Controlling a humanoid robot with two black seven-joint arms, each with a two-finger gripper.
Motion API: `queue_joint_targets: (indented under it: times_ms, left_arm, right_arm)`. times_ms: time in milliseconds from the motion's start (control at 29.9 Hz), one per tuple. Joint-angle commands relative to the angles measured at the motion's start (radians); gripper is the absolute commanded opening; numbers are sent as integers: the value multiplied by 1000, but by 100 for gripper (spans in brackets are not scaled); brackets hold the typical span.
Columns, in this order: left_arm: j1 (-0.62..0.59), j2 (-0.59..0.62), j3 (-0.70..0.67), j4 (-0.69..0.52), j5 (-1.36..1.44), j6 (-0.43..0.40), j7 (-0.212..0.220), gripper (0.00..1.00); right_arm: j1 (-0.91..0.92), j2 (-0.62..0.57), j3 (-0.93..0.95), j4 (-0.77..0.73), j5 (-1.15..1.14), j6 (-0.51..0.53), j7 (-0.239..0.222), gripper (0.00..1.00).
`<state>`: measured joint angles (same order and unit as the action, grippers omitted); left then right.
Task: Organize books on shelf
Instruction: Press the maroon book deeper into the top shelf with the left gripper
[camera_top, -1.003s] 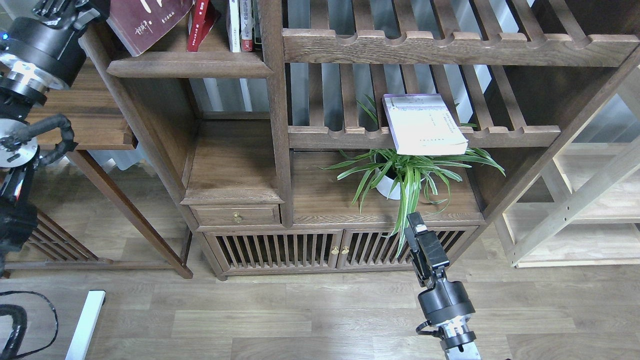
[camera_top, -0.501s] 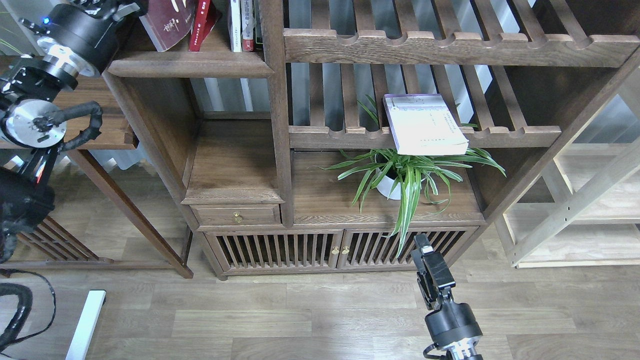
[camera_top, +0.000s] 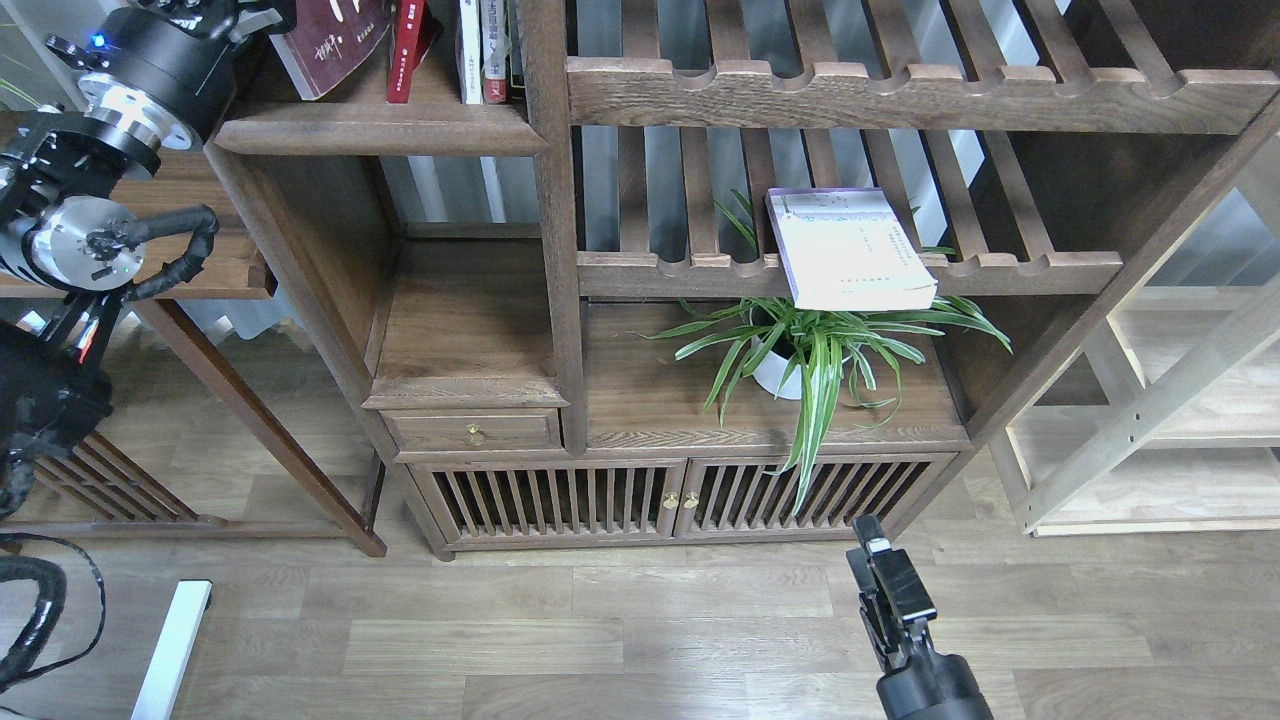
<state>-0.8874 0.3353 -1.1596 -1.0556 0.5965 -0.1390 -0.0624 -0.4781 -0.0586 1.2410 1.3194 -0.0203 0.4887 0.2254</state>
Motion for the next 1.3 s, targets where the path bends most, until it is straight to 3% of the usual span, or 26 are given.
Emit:
queue_joint_targets:
  times_ms: [0, 468, 869, 969, 1103, 1170, 1270]
  left_arm:
    - [-22, -2, 31, 32, 0, -1, -11, 1]
    - [-162, -41, 121, 204, 0, 1, -65, 1]
    - [-179, -39, 228, 259, -1, -7, -116, 3]
    - [-179, -38, 233, 259, -1, -2, -117, 17]
    - [-183, -33, 233, 259, -1, -2, -117, 29]
    - [-196, -32, 233, 259, -1, -2, -119, 30]
    - [-200, -28, 233, 259, -1, 1, -117, 43]
  right_arm:
    - [-19, -9, 0, 0, 2, 0, 0, 71]
    - [-86, -27, 0, 0, 23, 0, 0, 71]
    - [-94, -32, 0, 0, 39, 0, 0, 71]
    - [-94, -32, 0, 0, 40, 0, 0, 71]
    - [-94, -32, 0, 0, 40, 0, 0, 71]
    - [-94, -32, 0, 0, 40, 0, 0, 71]
    - [-94, -32, -2, 0, 40, 0, 0, 71]
